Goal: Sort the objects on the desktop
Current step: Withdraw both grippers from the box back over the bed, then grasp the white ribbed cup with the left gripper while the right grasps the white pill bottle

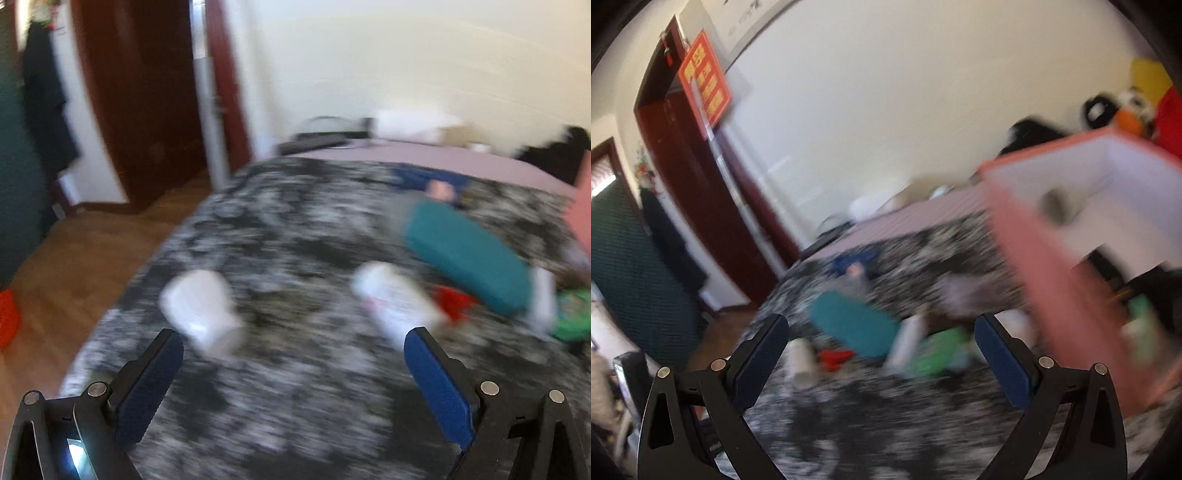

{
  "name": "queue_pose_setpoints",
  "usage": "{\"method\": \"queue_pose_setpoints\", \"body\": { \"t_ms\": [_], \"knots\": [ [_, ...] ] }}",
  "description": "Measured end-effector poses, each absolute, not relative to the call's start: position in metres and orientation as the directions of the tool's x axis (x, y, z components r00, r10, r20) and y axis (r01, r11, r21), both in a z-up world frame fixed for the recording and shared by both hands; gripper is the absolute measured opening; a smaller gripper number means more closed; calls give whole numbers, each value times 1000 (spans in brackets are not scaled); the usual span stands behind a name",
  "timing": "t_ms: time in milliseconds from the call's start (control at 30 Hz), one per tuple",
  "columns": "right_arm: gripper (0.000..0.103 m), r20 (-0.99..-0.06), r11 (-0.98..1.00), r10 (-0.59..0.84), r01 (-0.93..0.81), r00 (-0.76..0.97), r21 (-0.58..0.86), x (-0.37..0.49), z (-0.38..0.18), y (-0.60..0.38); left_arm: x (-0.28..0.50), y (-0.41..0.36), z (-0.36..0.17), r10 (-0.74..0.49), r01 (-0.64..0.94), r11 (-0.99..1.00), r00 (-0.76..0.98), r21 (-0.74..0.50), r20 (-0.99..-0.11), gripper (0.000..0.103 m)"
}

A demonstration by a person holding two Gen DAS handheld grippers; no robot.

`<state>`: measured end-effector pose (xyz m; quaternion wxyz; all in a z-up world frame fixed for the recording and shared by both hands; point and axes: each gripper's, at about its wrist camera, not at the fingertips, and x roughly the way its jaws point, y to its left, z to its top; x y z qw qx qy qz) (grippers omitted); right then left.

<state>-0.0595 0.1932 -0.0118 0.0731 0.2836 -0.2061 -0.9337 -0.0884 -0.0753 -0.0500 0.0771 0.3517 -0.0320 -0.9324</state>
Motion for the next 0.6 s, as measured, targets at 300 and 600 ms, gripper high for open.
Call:
{"method": "queue_pose_setpoints", "body": {
  "t_ms": [300, 600],
  "knots": [
    [79, -592, -904, -423, 273, -686, 330, -166, -49, 56, -122, -152, -64, -231, 255, -964, -674, 72, -702, 99],
    [59, -776, -932, -352, 275, -524, 237, -208, -130, 7, -166, -165, -107, -188, 262, -964, -586, 35, -788, 99]
  ]
}}
